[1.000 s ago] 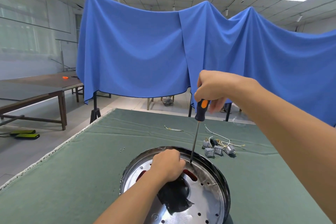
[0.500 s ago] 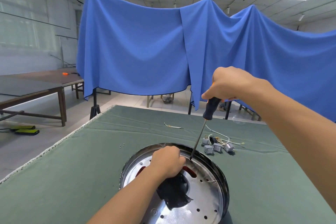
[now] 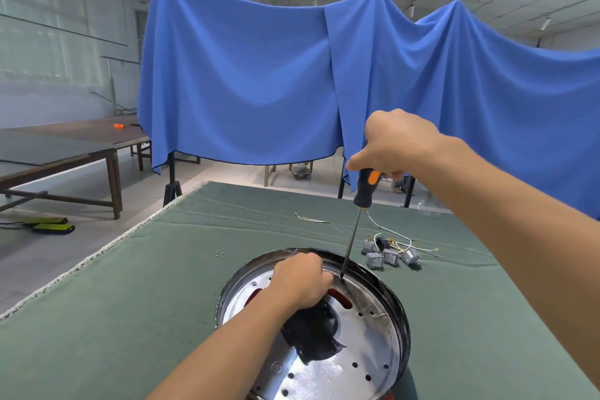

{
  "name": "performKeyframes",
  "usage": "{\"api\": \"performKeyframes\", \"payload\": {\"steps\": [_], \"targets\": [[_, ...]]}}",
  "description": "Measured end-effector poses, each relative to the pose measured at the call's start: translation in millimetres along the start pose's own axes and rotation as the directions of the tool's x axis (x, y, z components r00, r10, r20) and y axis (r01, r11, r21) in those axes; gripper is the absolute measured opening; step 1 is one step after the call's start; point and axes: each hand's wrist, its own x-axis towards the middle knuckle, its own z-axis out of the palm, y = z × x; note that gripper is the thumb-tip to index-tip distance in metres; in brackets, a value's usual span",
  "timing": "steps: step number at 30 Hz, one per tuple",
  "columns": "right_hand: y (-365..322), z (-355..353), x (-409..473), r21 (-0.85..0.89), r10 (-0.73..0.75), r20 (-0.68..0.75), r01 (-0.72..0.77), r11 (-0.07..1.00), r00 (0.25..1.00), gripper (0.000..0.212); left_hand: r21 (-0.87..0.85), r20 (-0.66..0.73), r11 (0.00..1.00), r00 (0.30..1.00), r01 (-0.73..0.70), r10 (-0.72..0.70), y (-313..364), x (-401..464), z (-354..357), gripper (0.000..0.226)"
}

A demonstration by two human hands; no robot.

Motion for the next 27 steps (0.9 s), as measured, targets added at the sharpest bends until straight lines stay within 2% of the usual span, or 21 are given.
{"api": "performKeyframes", "payload": {"steps": [2,4,10,12,15,16,18,22,24,27], "targets": [[-6,-5,1,0.085,0.002,0.165,-0.017,0.996,0.986,0.022,-0.005,0.001,1.000,1.000,0.000,0.000,0,0,0,0.021],[-7,-10,2,0.119,-0.003,0.235,-0.026,0.993,0.972,0.016,-0.010,0.005,1.000,1.000,0.002,-0.002,0,0,0,0.021],[-5,0,1,-0.044,-0.009,-0.047,0.007,0.999,0.999,0.029,-0.007,0.012,1.000,1.000,0.000,0.001,0,0,0,0.020],[-8,0,2,-0.018,-0.023,0.008,0.023,1.000,1.000,0.030,-0.012,0.014,1.000,1.000,-0.003,0.003,0,0,-1,0.020],[-15,-7,2,0.107,-0.042,0.222,0.018,0.994,0.974,0.023,-0.020,0.016,1.000,1.000,-0.006,0.006,-1,-1,-2,0.022],[-15,-8,2,0.129,-0.062,0.227,0.033,0.991,0.972,0.021,-0.022,0.018,1.000,1.000,-0.005,0.006,-1,-1,-2,0.022],[-14,-5,4,0.115,-0.082,0.153,0.065,0.991,0.985,0.020,-0.020,0.020,1.000,1.000,-0.006,0.007,-2,1,-2,0.022],[-9,5,6,-0.057,-0.016,-0.069,0.012,0.998,0.997,0.025,-0.028,0.024,1.000,1.000,-0.010,0.011,-2,1,-1,0.023],[-7,5,9,-0.026,-0.004,-0.028,0.003,1.000,1.000,0.024,-0.030,0.024,1.000,1.000,-0.010,0.011,-3,2,-1,0.022],[-4,-1,8,0.092,-0.010,0.153,-0.004,0.996,0.988,0.024,-0.029,0.021,0.999,1.000,-0.015,0.015,-3,2,-1,0.023]]}}
